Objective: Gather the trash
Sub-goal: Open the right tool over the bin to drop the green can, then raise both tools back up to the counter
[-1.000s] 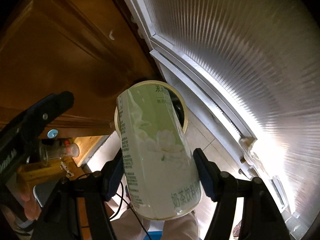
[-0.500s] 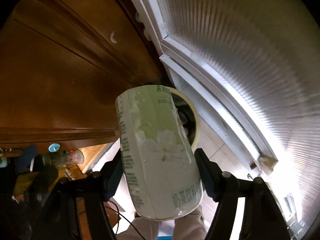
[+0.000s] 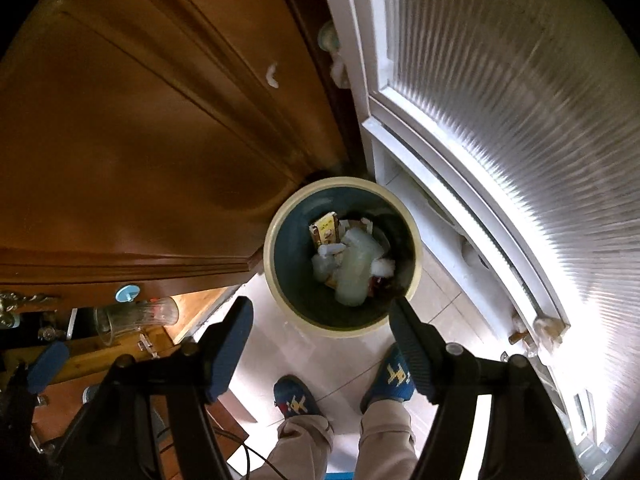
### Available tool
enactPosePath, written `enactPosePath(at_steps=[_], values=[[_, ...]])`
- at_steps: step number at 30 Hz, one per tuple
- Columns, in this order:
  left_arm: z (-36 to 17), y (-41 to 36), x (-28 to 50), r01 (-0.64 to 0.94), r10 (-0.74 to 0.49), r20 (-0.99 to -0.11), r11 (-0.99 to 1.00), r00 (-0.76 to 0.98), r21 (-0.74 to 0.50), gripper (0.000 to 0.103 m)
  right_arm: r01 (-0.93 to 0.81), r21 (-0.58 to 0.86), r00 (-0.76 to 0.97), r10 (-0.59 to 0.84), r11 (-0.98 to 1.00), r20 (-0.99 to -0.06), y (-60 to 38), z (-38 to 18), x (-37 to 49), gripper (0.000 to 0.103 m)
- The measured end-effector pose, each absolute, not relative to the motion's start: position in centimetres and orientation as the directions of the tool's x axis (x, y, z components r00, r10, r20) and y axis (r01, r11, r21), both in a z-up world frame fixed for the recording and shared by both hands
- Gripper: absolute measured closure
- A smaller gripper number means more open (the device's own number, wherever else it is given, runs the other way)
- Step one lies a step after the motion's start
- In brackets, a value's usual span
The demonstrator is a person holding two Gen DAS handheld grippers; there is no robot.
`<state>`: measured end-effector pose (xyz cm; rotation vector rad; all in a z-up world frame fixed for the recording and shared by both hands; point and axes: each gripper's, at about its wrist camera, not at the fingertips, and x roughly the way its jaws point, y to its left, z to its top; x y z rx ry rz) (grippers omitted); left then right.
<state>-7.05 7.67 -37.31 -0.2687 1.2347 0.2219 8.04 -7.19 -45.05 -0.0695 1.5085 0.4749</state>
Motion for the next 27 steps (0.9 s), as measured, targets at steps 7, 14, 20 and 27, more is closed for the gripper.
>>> enactPosePath(at_steps=[7,14,20,27], values=[[-31.8,7.4,-7.5,-0.282,0.031,-0.937,0.957,0.348,-0.073,0.021,-0.335,0.27,0.028,0.296,0.903,-0.955,-8.0,-40.6,6.8,0.032],[-25.0,7.1,-8.2,-0.199,-0.002,-0.919,0.976,0.394,-0.087,0.022,-0.322,0.307,0.107,0.357,0.895,-0.928,-10.0,-32.7,5.1,0.032],[-18.1,7.5,-8.8,-0.133,-0.008,-0.881,0.988,0.474,-0.081,0.022,-0.312,0.309,0.221,0.384,0.899,-0.896,-11.6,-24.9,2.8,0.032],[-10.0,7.5,-9.0,-0.055,-0.024,-0.801,0.996,0.598,-0.071,0.022,-0.29,0.265,0.348,0.359,0.92,-0.866,-13.2,-16.4,-0.4,0.032]])
